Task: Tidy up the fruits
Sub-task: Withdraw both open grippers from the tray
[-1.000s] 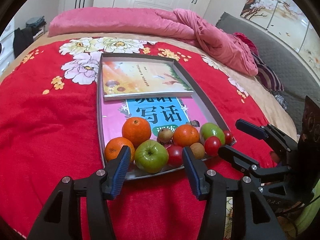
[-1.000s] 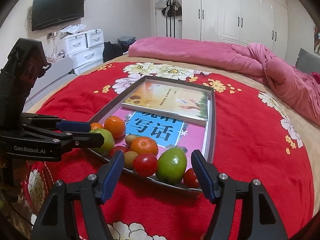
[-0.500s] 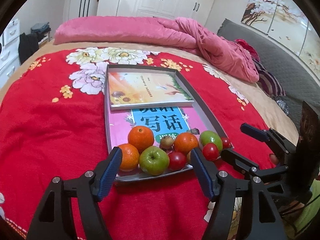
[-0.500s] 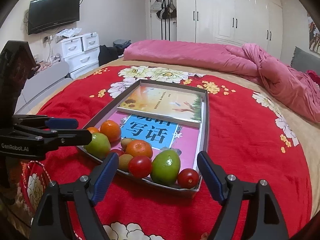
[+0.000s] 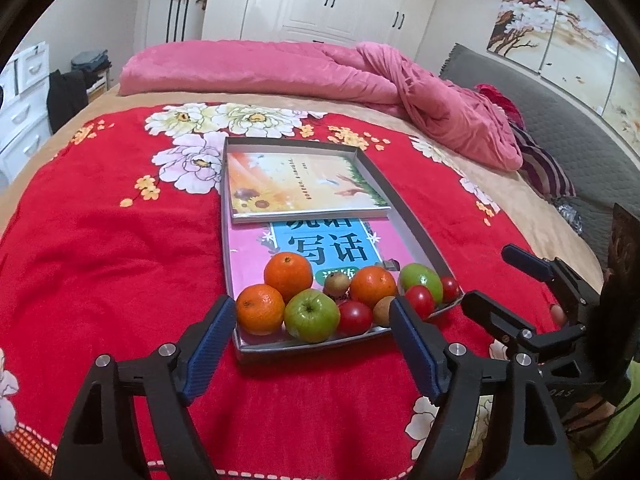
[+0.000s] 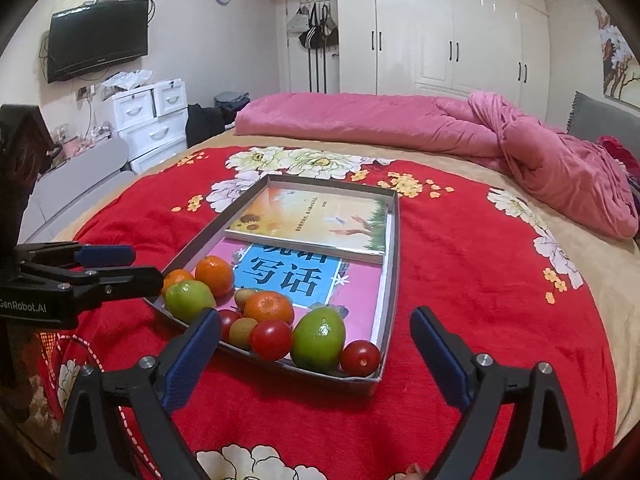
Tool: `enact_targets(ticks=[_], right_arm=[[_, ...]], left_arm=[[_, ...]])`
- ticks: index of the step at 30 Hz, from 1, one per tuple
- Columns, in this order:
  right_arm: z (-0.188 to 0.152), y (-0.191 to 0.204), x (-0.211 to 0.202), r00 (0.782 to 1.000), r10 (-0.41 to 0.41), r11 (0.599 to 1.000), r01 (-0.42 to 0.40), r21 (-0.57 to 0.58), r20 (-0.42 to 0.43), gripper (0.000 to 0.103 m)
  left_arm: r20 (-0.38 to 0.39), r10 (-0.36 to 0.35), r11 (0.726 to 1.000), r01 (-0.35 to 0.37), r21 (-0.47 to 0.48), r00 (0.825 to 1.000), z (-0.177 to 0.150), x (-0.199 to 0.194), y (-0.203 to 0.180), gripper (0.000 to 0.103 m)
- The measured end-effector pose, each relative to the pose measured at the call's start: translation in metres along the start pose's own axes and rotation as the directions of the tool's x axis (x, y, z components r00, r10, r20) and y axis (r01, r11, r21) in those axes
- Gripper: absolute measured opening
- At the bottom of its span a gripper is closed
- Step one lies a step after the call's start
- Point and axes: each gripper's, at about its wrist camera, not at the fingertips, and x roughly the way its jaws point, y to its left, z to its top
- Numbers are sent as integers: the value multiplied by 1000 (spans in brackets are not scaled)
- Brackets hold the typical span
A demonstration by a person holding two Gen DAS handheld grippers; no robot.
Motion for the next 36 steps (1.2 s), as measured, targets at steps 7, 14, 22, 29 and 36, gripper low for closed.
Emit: enact_targets(ticks=[7,14,22,29,36], right_arm=[[3,-3,-11,999,-19,999,18,30,27,101],[2,-5,-22,999,-39,998,37,54,29,102],[0,3,-39,1000,-4,996,3,93,8,102],[-10,1,-45,999,19,990,-14,144,-36,102],[-18,5,-57,999,1,990,5,140,-40,102]], left_arm=[[5,17,1000,-17,-7,1000,-3,-11,-2,81],[0,38,999,-38,-29,999,-8,-22,-2,81],[-17,55,998,-55,-44,998,-15,-35,-6,81],[-46,35,997,-38,-66,998,-29,-38,-15,81],[-57,55,995,-60,-83,997,-39,-42,-15,81]])
